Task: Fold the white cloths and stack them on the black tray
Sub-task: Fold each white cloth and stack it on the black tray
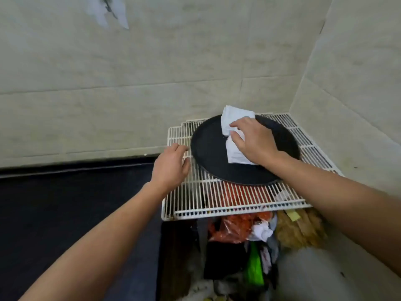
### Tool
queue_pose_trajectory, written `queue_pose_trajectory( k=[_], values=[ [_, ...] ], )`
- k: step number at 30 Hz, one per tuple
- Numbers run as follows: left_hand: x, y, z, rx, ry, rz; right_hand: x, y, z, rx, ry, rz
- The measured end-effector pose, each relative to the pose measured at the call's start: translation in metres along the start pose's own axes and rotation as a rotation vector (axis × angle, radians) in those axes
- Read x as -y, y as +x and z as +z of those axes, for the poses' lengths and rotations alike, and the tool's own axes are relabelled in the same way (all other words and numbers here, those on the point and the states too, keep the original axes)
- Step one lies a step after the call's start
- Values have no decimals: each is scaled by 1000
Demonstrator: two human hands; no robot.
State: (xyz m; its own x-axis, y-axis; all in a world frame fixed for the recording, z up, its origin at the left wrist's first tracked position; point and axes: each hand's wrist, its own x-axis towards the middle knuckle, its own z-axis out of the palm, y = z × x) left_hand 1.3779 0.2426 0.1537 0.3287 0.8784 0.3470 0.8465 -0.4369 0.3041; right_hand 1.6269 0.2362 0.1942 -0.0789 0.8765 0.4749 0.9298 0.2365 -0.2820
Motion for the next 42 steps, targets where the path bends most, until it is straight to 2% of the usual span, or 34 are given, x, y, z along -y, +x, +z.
queue_pose_trajectory(
  k=[3, 11, 18, 29, 35, 37, 42],
  values=[
    [25, -65, -24, 0, 44, -146, 61, -4, 16, 9, 87, -150],
    [115, -259, -115, 51, 273, -533, 253, -65, 86, 260, 268, -452],
    [209, -400, -187, 34, 350, -787, 412, -106, 144, 437, 239, -666],
    [375, -581, -317, 96, 435, -996, 676, -153, 233, 581, 210, -778],
    [452, -623, -338, 75, 390, -1064, 776, -144, 279, 619, 182, -840],
    [460, -623, -337, 95, 385, -1059, 782, -142, 287, 650, 173, -836],
    [549, -625, -360, 83, 383, -1067, 851, -112, 351, 677, 196, -827]
  ],
)
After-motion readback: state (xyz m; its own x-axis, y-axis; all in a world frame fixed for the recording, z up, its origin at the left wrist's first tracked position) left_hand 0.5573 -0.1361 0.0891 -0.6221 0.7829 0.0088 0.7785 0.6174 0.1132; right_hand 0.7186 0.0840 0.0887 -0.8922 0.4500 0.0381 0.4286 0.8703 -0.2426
